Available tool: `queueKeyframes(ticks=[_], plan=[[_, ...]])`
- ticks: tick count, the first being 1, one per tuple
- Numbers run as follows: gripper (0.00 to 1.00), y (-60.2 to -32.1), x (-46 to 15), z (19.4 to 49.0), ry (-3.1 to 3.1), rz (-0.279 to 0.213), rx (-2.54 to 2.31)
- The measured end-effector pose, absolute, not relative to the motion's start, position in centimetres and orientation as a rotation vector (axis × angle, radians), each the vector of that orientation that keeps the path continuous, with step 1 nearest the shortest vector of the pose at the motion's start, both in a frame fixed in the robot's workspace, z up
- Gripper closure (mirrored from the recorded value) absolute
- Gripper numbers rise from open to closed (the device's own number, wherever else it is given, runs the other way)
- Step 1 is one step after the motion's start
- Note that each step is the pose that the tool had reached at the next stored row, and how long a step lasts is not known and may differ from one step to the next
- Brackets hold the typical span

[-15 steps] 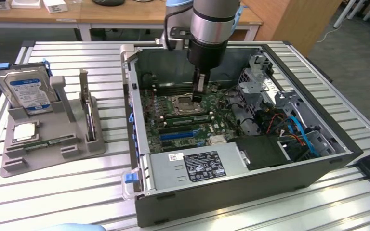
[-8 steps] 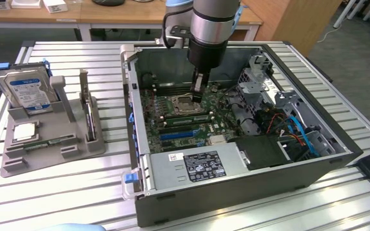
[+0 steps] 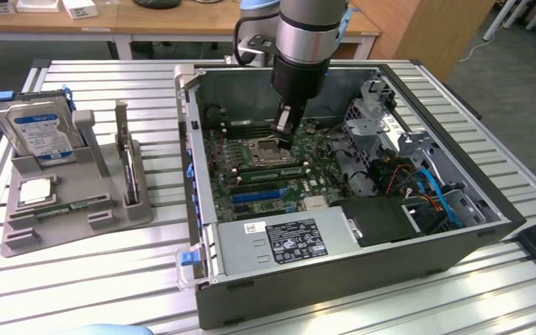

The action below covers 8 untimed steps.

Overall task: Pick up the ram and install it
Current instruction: 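Press down the ram until it locks into place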

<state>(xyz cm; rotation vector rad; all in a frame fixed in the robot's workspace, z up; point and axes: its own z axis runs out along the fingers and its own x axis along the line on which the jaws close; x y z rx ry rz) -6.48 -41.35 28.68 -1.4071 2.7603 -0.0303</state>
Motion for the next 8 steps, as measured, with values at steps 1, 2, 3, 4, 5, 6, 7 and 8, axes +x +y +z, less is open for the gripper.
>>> queueKeyframes(ticks=[1, 2, 3, 4, 5, 6, 7, 8], plan=[[0.9, -41.35, -6.48, 28.67, 2.773, -0.031, -1.383], [0.9, -41.35, -6.48, 28.67, 2.785, -0.031, -1.359], [0.9, -41.35, -6.48, 28.68, 2.796, -0.032, -1.335], [0.9, -41.35, -6.48, 28.68, 2.808, -0.033, -1.312], [0.9, -41.35, -6.48, 28.68, 2.819, -0.033, -1.288], [0.9, -41.35, -6.48, 28.67, 2.83, -0.034, -1.263], [0.9, -41.35, -6.48, 28.68, 2.841, -0.034, -1.238], [0.9, -41.35, -6.48, 28.68, 2.852, -0.035, -1.214]])
